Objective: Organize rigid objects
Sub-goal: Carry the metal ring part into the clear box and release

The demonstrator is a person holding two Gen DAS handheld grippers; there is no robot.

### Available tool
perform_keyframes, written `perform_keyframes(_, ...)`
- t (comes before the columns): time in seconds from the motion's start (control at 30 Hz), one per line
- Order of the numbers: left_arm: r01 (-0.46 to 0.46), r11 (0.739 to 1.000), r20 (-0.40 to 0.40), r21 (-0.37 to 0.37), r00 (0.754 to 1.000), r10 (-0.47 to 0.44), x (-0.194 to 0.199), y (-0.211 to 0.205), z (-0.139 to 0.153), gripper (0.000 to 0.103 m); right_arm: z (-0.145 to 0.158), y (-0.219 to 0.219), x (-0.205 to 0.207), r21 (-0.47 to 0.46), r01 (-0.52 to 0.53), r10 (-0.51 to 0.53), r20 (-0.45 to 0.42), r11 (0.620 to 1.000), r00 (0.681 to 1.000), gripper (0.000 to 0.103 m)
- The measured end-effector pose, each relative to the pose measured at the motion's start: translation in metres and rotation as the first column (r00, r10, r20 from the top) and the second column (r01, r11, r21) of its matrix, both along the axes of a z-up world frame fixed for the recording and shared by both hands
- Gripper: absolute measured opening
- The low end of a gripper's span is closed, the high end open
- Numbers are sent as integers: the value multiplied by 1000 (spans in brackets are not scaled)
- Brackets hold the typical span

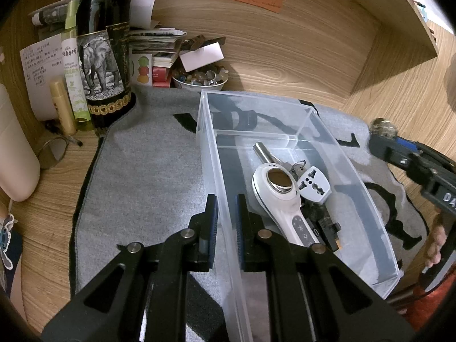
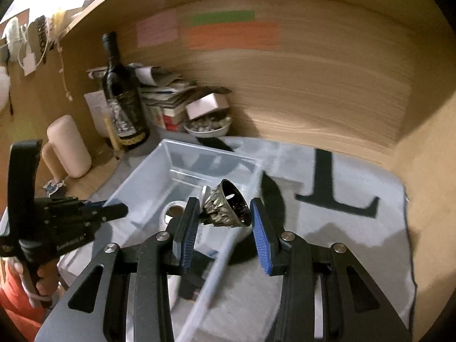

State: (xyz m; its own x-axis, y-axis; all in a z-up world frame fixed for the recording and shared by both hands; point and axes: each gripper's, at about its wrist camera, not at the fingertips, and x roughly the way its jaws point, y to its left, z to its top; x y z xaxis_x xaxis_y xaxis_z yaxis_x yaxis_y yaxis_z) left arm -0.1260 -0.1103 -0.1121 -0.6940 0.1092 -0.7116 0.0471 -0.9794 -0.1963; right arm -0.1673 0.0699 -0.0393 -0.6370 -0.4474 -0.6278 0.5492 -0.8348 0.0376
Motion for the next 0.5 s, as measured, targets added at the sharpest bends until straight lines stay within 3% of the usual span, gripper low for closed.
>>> perform_keyframes(0.4, 0, 1000, 1, 4, 1000, 0, 0, 0, 0, 10, -33, -36, -30, 64, -72, 66, 90, 995, 994, 34)
perform_keyframes(0.5, -2, 1000, 2, 4, 1000, 2, 1, 0, -1, 10, -32, -34, -29, 47, -77, 72, 103, 996, 992, 41)
